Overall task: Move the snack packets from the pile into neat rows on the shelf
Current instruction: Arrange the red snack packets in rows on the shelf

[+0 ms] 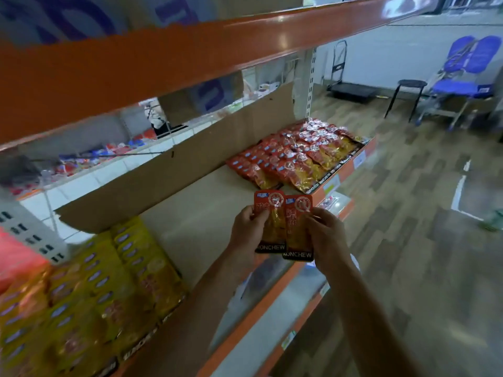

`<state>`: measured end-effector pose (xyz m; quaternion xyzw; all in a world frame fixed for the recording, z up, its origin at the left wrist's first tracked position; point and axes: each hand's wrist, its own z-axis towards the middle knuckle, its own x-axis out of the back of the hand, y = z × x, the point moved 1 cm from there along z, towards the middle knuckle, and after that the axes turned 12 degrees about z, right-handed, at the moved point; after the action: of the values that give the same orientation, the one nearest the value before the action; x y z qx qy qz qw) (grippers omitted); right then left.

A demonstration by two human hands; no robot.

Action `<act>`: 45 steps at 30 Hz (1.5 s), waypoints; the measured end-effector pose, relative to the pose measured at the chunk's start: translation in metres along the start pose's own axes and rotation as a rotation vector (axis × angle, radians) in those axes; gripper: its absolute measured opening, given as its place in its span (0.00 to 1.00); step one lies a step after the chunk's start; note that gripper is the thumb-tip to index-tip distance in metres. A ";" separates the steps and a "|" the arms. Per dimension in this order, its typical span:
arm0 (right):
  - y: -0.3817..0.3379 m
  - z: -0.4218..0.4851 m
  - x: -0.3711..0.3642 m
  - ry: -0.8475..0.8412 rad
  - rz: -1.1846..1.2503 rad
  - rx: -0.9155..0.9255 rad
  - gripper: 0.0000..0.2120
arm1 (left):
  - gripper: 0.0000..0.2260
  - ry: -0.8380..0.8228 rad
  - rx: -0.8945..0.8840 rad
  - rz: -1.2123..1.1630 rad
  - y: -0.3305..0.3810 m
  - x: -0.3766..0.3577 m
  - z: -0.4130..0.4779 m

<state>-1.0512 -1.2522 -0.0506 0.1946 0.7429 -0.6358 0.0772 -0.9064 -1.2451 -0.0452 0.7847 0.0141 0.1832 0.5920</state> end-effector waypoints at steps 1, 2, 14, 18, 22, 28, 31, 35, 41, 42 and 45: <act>-0.003 0.013 -0.001 0.006 0.007 0.002 0.07 | 0.12 0.002 0.003 -0.013 0.005 -0.005 0.012; -0.006 0.026 -0.002 0.007 0.013 0.003 0.08 | 0.13 0.003 0.014 -0.034 0.008 -0.010 0.025; -0.021 0.149 -0.023 -0.071 -0.206 0.080 0.07 | 0.08 0.260 0.068 0.081 0.018 -0.020 0.115; -0.033 0.187 -0.036 -0.176 -0.294 0.119 0.08 | 0.08 0.355 0.146 0.193 0.017 -0.023 0.129; -0.039 0.216 -0.044 -0.246 -0.360 0.123 0.13 | 0.08 0.410 0.159 0.216 0.016 -0.033 0.134; -0.036 0.234 -0.042 -0.375 -0.398 0.078 0.13 | 0.07 0.520 0.199 0.336 0.018 -0.048 0.140; -0.036 0.240 -0.044 -0.422 -0.416 0.073 0.11 | 0.10 0.559 0.204 0.373 0.018 -0.054 0.140; -0.037 0.245 -0.046 -0.478 -0.443 0.078 0.13 | 0.09 0.608 0.221 0.390 0.021 -0.060 0.140; -0.034 0.245 -0.042 -0.557 -0.476 0.072 0.12 | 0.11 0.674 0.278 0.525 0.028 -0.065 0.139; -0.036 0.244 -0.042 -0.568 -0.480 0.076 0.11 | 0.11 0.698 0.289 0.525 0.029 -0.066 0.138; -0.041 0.241 -0.043 -0.611 -0.489 0.090 0.10 | 0.11 0.809 0.209 0.519 0.033 -0.070 0.134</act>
<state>-1.0601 -1.5000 -0.0405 -0.1831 0.6815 -0.6960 0.1324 -0.9373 -1.3952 -0.0639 0.6833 0.0653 0.6126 0.3920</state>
